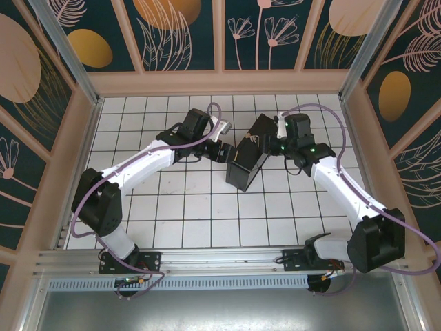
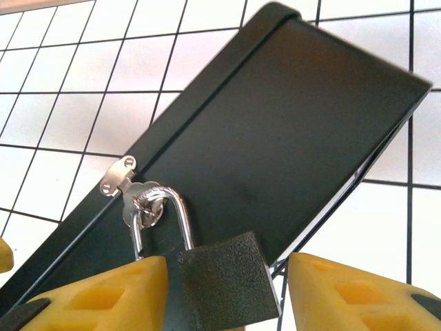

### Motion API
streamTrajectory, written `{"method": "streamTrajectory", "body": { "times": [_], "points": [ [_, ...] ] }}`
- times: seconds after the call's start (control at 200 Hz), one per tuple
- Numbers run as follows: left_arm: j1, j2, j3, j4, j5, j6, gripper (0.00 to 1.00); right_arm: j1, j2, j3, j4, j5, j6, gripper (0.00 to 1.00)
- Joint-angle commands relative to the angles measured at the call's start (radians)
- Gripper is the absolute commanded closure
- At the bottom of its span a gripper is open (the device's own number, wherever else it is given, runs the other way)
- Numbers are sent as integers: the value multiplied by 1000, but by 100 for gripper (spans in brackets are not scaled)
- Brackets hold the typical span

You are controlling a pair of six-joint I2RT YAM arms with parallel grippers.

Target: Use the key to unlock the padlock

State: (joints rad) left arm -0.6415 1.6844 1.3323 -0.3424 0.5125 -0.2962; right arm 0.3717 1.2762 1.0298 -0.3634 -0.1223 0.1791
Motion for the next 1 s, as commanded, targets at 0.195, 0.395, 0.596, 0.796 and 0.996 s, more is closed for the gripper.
{"method": "streamTrajectory", "body": {
  "times": [0.195,0.395,0.596,0.796,0.996],
  "points": [
    [5,13,25,-12,9,21,46,12,48,156,-194,30,-173,47],
    [4,15,27,-10,10,17,46,37,88,186,-249,57,-230,47],
    [4,15,28,-9,13,17,46,49,132,202,-271,101,-259,48],
    [5,15,28,-9,10,19,46,49,143,222,-282,129,-277,52],
    [5,16,27,-7,13,19,46,68,157,232,-305,133,-294,56]
  ]
}}
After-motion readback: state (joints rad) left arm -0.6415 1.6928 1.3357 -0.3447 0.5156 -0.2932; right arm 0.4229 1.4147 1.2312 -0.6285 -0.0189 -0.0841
